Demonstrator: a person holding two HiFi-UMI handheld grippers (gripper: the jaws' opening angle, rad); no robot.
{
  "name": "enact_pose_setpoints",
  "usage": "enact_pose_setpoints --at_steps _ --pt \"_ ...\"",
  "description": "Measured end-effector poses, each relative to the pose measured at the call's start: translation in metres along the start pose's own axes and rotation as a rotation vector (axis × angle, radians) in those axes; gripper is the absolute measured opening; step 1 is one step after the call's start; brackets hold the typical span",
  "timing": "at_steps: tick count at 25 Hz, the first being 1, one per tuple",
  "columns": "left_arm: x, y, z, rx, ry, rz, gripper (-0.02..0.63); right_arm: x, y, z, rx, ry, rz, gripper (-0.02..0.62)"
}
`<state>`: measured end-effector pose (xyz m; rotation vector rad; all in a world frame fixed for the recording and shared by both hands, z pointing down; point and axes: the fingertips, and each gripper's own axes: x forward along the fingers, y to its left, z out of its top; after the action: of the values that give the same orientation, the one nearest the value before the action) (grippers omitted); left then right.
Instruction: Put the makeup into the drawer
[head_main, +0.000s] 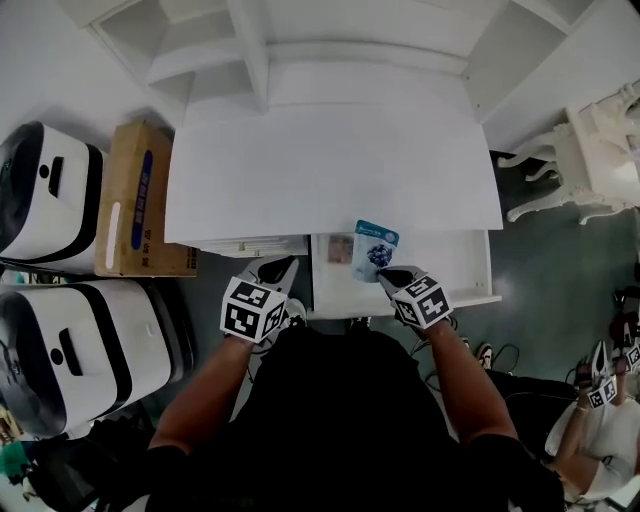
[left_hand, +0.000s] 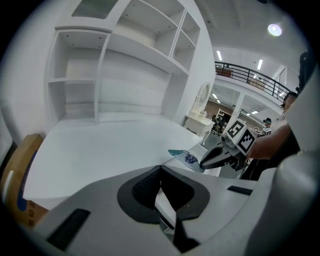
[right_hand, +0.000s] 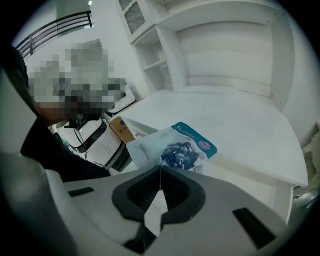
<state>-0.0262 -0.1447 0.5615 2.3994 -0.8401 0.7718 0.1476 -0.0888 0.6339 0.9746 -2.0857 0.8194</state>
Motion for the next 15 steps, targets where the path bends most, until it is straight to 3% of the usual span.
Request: enact_pose_setpoints --at_steps 6,10,15 --pt "0.003 -0.006 0.0 0.004 0.009 -0.011 0.011 0.032 -0.008 -0.055 -0.034 0.192 0.001 0.031" --pt "0.0 -0.007 -0.002 0.003 0.012 -0.009 0.011 0.061 -0.009 -0.058 -0.069 0.262 0.033 0.031" --pt "-0.006 -0.001 -0.004 -0.01 0.013 0.008 0.011 0.089 -0.016 -0.094 -0.04 0.454 0.077 0.032"
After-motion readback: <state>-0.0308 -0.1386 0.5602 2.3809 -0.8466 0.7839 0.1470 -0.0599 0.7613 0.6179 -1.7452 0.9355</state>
